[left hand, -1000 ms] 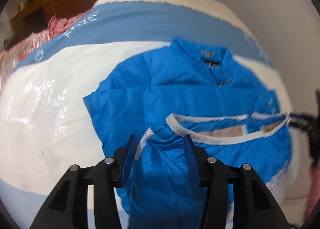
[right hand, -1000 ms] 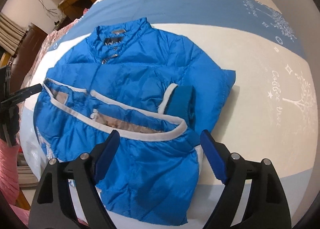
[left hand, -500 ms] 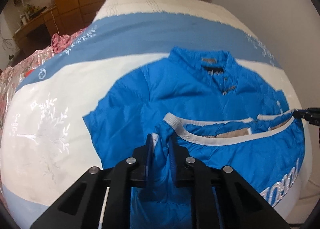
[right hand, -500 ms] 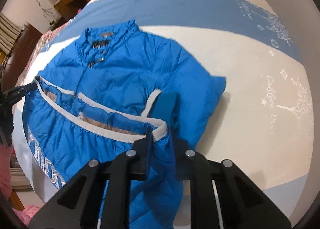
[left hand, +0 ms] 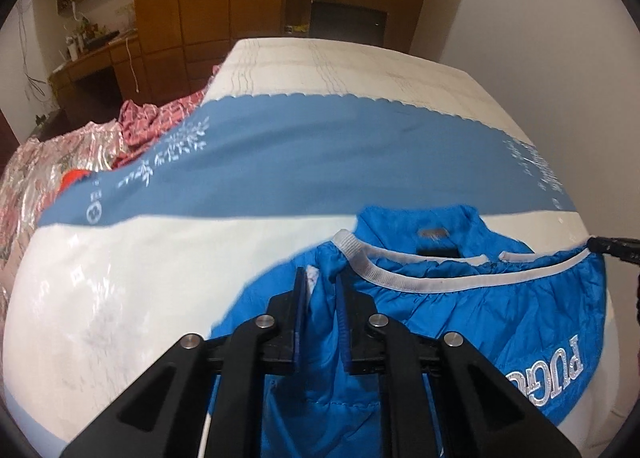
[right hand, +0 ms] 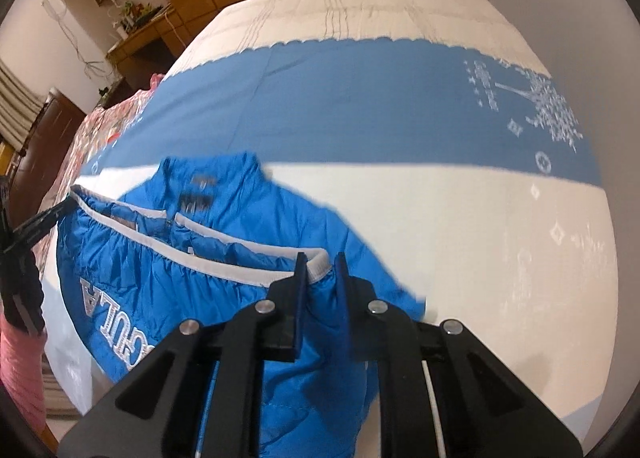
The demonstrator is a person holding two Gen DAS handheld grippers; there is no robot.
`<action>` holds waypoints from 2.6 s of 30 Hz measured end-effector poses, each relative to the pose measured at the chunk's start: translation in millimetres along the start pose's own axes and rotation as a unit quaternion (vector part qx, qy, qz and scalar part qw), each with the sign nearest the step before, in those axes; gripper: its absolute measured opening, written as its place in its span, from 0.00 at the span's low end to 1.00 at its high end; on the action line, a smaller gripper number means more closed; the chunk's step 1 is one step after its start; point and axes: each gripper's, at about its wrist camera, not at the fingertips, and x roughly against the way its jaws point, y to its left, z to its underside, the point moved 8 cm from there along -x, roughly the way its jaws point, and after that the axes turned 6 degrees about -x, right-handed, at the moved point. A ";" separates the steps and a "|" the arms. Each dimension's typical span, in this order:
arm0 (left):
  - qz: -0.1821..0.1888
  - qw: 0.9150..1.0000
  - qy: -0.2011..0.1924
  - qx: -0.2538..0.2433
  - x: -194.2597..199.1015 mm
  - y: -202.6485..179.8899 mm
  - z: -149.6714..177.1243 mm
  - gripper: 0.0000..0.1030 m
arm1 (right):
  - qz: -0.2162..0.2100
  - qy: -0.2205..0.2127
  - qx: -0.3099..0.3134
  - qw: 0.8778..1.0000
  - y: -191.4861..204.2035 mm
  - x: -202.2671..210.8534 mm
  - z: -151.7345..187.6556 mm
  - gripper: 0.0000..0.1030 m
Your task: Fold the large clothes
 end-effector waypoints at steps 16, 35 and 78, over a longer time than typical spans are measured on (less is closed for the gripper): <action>-0.061 0.996 0.066 0.006 -112.1 22.9 8.6 0.18 | 0.026 0.068 -0.030 0.997 -22.1 -111.0 -26.4 0.12; -0.064 0.998 0.020 0.006 -39.4 11.5 -2.4 0.31 | 0.027 0.029 -0.005 0.999 3.5 -47.5 -5.5 0.23; -0.078 0.997 0.023 -0.001 -88.5 -67.5 47.6 0.35 | 0.091 -0.048 -0.058 0.993 50.0 -114.9 41.9 0.22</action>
